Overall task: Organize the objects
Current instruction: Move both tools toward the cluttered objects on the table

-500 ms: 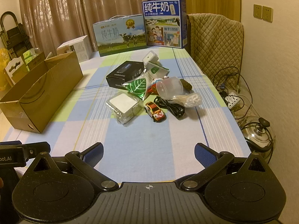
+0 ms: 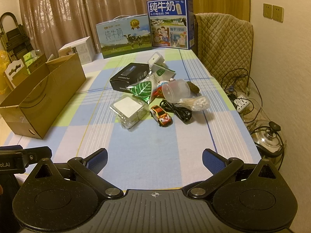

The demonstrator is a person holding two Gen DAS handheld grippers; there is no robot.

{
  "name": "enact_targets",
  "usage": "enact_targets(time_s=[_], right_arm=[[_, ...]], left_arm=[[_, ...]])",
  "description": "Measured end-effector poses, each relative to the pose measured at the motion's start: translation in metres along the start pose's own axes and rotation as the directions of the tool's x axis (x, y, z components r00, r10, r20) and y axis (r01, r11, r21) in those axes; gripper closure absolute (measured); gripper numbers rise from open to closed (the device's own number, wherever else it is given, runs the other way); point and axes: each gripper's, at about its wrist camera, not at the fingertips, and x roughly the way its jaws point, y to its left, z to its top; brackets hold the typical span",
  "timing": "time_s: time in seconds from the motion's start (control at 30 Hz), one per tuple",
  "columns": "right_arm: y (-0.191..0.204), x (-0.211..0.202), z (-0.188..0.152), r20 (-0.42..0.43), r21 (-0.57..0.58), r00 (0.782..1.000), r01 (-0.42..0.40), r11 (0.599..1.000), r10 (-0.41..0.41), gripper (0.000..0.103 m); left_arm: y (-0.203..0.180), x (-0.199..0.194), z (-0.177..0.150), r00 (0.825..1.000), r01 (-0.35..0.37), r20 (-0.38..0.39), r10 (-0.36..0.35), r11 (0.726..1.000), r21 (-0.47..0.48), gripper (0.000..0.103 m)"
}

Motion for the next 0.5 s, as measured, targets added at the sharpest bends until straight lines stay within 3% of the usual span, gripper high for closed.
enact_targets(time_s=[0.5], right_arm=[[-0.011,0.015,0.030,0.014,-0.041,1.000,0.020,0.999,-0.019,0.003]], left_arm=[[0.005,0.035,0.034,0.999,0.053,-0.008,-0.053,0.997,0.055,0.001]])
